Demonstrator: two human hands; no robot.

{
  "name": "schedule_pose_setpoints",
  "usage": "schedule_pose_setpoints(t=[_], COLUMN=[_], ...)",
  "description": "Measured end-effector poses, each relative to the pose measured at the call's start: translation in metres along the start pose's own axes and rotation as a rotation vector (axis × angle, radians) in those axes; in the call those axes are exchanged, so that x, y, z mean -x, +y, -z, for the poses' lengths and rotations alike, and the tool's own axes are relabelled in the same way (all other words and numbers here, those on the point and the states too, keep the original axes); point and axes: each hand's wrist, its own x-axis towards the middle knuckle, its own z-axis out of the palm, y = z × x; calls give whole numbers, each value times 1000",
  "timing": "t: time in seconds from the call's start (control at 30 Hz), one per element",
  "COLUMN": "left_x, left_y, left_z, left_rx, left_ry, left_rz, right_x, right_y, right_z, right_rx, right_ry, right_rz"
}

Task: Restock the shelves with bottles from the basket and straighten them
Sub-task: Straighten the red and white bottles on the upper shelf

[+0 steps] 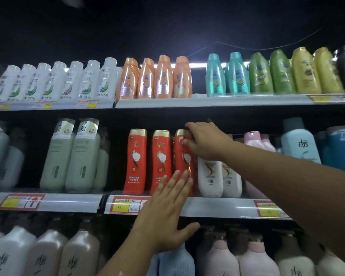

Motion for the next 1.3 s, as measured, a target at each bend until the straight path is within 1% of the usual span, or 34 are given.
schedule_pose_setpoints(t=[0.13,0.43,0.57,0.77,0.9,1.17,1.3], left_x=[-1,-1,2,2,3,2,2], left_y=[2,3,3,5,6,4,4], left_z=[4,3,2,1,1,-2,-2], left_rx=[-13,-36,2,59,78,87,79], left_ry=[-47,-72,-47,-47,-57,-29,-20], left_rz=[-12,2,20,92,129,125,116], right_x=[-2,-10,-10,-11,-13,-14,-11], right_y=[-4,-11,-13,-16,-16,-13,-6], right_z=[-2,-5,-6,-10,-12,-19,-14], right_rx=[-35,-37,-36,-70,-104,-116,-134], right_ry=[-24,-85,-67,-28,-30,0,31], right_rz=[-15,-54,-58,-71,-95,-96,-54])
